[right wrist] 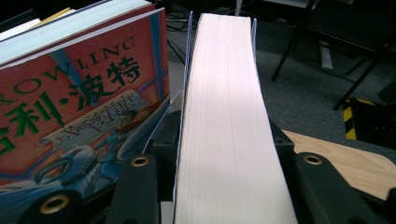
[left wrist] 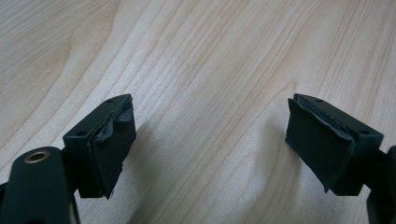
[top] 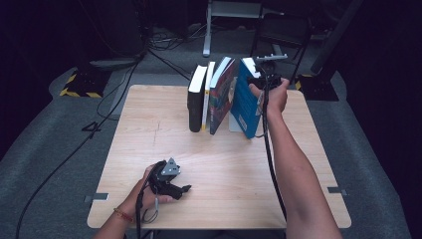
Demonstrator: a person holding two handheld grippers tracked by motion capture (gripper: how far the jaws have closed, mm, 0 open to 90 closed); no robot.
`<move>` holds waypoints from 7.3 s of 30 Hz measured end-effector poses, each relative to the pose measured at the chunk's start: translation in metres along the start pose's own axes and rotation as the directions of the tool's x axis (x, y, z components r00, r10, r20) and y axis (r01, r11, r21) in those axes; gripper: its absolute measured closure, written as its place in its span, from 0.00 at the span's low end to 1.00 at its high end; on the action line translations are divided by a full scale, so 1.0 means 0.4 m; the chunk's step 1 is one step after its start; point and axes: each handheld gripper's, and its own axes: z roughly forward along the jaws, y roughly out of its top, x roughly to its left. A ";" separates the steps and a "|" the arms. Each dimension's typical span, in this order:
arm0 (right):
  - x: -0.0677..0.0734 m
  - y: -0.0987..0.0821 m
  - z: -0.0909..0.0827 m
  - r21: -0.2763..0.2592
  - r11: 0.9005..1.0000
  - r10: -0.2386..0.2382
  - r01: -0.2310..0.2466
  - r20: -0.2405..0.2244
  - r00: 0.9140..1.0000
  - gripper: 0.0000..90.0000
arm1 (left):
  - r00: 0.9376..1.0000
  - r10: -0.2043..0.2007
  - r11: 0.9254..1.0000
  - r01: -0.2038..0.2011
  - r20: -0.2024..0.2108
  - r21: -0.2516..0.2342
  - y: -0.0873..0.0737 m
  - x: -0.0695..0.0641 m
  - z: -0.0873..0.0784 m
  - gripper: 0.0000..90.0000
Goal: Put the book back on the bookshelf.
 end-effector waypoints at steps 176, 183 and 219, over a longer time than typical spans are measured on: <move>-0.192 -0.631 -0.269 0.064 0.888 -0.432 0.455 -0.225 0.873 0.30 | 1.000 -0.013 1.000 0.013 -0.010 -0.003 0.001 -0.003 0.002 0.17; -0.206 -0.675 -0.290 0.066 0.882 -0.438 0.466 -0.248 0.864 0.31 | 1.000 -0.013 1.000 0.013 -0.010 -0.002 0.001 -0.003 0.002 0.17; -0.348 -0.877 -0.348 0.077 0.974 -0.176 0.213 -0.340 0.924 0.25 | 1.000 -0.013 1.000 0.013 -0.010 -0.002 0.001 -0.003 0.002 0.17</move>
